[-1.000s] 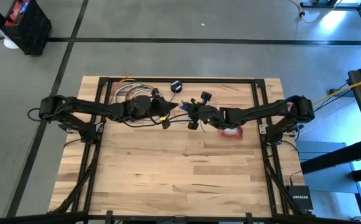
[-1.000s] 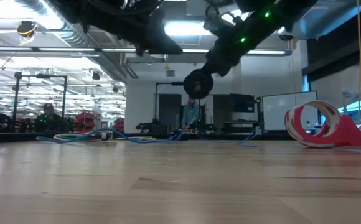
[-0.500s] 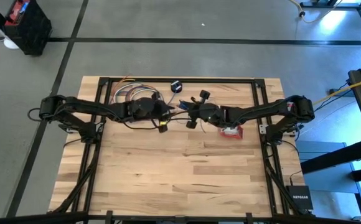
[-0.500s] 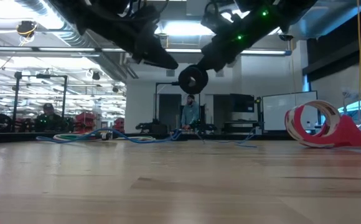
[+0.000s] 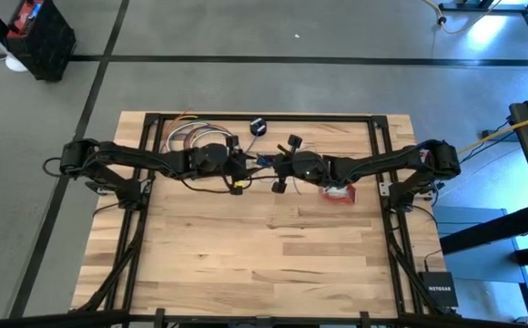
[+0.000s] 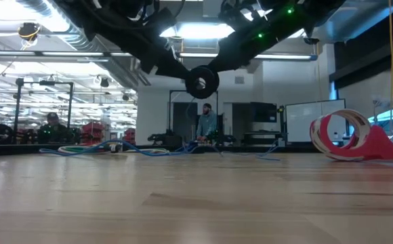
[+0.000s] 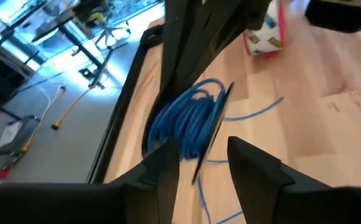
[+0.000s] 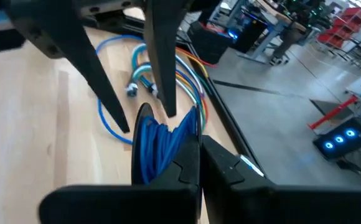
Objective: Coil cords
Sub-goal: Coil the blue wire onto the spool
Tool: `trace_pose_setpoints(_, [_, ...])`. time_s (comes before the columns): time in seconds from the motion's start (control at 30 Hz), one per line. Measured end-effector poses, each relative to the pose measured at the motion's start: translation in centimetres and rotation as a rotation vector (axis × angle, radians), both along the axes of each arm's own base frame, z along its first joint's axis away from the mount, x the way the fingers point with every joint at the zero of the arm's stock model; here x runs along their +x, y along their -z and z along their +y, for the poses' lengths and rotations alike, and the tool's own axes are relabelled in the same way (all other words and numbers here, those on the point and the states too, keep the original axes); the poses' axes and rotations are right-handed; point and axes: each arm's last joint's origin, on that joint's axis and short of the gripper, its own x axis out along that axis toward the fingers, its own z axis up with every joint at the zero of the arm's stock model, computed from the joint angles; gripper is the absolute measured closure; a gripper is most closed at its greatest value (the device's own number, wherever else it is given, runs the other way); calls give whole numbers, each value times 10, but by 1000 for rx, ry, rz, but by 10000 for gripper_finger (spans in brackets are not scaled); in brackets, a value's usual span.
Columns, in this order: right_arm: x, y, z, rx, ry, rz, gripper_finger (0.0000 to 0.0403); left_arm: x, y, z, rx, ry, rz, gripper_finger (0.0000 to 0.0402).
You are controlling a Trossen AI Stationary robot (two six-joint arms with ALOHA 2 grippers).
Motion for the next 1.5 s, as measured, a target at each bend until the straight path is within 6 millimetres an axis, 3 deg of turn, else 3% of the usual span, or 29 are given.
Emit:
trace_pose_setpoints(0.13, [1,-1,1,16,-45,-16,400,1,2,-3,29,33,19,290])
trace_pose_setpoints(0.33, [1,-1,1,22,-58,-12,395,2,0,-4,53,45,12,387])
trace_pose_setpoints(0.73, [1,-3,4,19,-67,-19,338,2,-1,-4,48,50,-9,399])
trace_pose_setpoints(1.03, [-16,-36,24,-48,-90,61,291,2,-2,-4,55,46,-10,400])
trace_pose_setpoints(1.27, [-42,-53,29,-43,-99,131,291,2,-2,-4,56,50,-12,401])
trace_pose_setpoints(1.37, [-48,-50,20,1,-144,105,292,3,-3,-6,69,60,-13,401])
trace_pose_setpoints(1.5, [-52,-27,1,75,-211,24,292,4,-4,-9,69,84,-24,401])
